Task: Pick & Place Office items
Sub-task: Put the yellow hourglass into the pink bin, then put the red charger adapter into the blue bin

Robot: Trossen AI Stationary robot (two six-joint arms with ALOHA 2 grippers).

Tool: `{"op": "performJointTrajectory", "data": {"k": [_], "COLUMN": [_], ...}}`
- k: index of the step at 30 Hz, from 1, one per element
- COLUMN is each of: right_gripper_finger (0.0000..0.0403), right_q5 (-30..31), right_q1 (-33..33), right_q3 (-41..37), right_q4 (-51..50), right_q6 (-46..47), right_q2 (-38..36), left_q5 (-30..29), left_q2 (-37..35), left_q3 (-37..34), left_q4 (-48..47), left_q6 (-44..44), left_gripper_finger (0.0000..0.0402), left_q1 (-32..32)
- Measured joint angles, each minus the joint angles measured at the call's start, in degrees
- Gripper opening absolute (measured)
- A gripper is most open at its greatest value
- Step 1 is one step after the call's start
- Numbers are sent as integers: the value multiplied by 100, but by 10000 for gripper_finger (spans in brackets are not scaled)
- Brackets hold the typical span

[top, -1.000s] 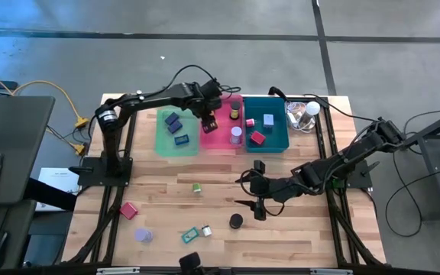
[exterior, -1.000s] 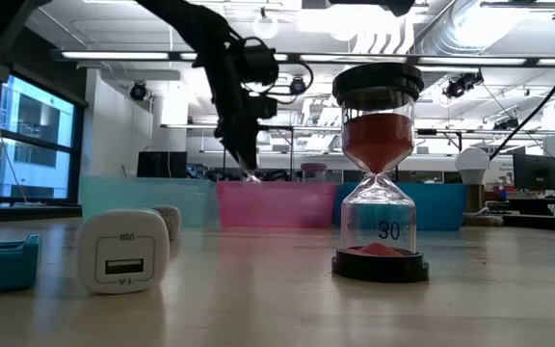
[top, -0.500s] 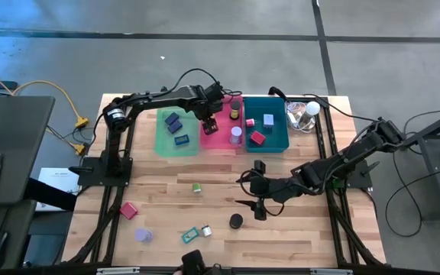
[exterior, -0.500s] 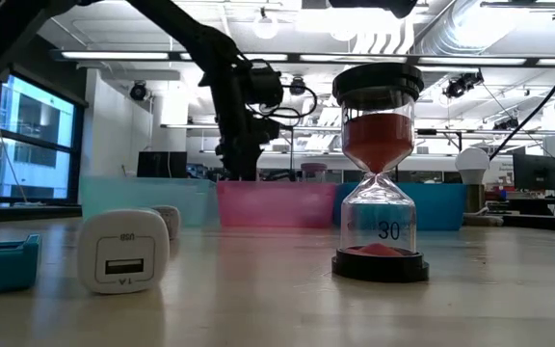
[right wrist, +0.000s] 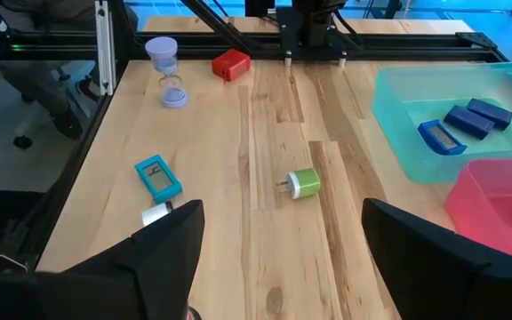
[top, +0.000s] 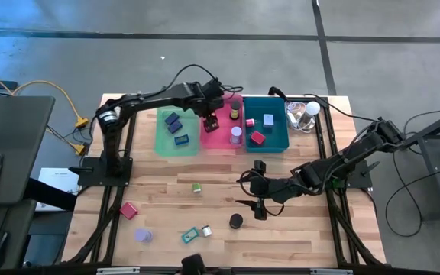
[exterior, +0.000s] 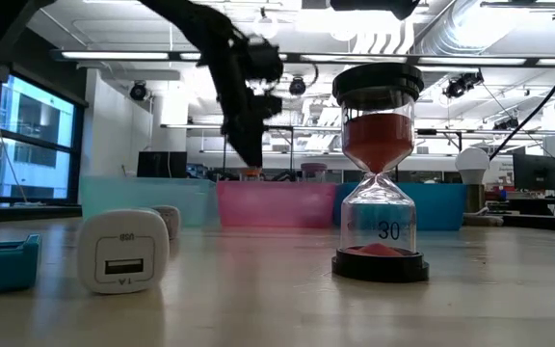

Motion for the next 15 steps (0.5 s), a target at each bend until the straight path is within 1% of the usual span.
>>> {"op": "performJointTrajectory", "data": {"k": [4,7,10,15], "right_gripper_finger": [294,294,294,294], "right_q5": [18,18,18,18], "right_q1": [0,0,1,0], "right_q3": [0,0,0,0], "right_q4": [-24,-44,-86,-132], "right_q6": [0,3,12,15], "right_q2": [0,0,0,0], "left_q5": [-332,-371,-206,354], "left_q2": [-446,-862,-1267,-1910], "left_q3": [8,9,8,8], "left_q4": [-27,-246,-679,-1748], "left_q6": [34,-12,-96,49], "left_gripper_finger": [246,246,246,246], "left_q1": [-145,-262,-417,-740]}}
